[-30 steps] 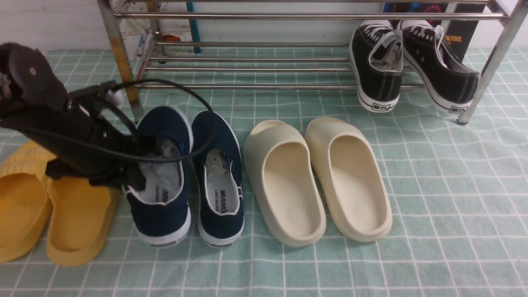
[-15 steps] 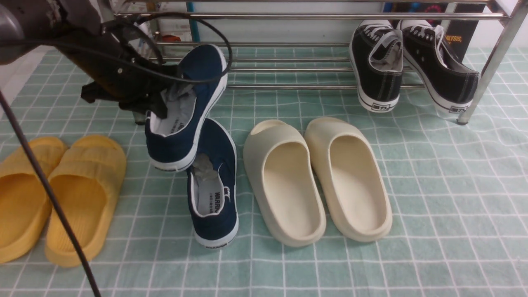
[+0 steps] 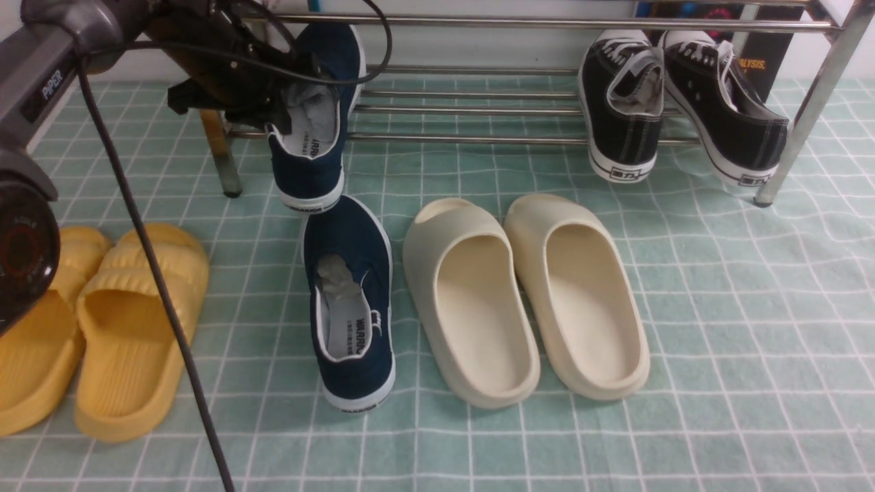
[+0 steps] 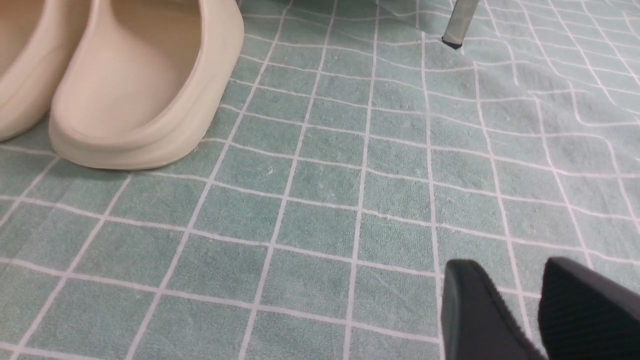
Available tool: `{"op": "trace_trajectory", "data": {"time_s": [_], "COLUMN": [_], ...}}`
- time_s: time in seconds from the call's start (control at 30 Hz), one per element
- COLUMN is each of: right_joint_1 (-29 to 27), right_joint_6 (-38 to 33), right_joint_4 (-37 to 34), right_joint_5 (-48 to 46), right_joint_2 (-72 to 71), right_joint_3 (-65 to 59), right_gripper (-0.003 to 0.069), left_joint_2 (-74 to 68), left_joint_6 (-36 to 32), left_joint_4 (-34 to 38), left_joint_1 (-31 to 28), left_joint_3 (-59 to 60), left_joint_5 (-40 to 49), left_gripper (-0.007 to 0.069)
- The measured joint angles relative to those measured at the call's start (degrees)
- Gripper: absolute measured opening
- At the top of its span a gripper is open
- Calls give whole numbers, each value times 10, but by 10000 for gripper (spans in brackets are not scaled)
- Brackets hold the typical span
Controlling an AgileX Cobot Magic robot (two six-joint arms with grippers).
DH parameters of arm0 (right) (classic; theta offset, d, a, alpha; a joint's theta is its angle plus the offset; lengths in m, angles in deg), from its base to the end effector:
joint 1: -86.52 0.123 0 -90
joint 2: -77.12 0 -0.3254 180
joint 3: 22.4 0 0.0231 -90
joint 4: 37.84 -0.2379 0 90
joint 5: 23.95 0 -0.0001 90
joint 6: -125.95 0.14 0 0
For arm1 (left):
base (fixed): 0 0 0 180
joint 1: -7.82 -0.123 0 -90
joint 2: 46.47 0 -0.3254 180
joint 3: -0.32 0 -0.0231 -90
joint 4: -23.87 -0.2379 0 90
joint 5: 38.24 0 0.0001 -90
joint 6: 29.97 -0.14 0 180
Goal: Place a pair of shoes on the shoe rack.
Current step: Use the left arm to put a shoe into the shoe rack
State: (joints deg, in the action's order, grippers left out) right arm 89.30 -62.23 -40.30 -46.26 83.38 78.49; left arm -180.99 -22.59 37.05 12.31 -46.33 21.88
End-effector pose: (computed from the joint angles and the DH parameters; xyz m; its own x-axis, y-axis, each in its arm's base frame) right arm 0.0450 0.0045 0.1581 -0.2948 -0.1173 -0.9483 -0.0948 0.9911 -0.0931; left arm 0.5352 -0.0698 0.2714 -0.8585 -0.1710 -0.4834 -0.0258 0.9560 -0.2924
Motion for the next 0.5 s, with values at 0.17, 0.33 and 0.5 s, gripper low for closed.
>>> {"op": "trace_trajectory", "data": {"time_s": [0.17, 0.33, 0.5], "right_joint_1": [0, 0, 0], "right_joint_6": [0, 0, 0], "right_joint_4": [0, 0, 0], "right_joint_5": [0, 0, 0], "right_joint_2": [0, 0, 0], "right_joint_3": [0, 0, 0], "right_gripper": [239, 239, 239], "left_joint_2": [-9, -9, -10], "left_joint_6": [17, 26, 40], "left_joint_4": [-2, 0, 6], "left_joint_1": [1, 2, 3], "left_joint_3": [-17, -19, -19], "left_joint_5": [6, -3, -17], "left_gripper": [6, 6, 6]}}
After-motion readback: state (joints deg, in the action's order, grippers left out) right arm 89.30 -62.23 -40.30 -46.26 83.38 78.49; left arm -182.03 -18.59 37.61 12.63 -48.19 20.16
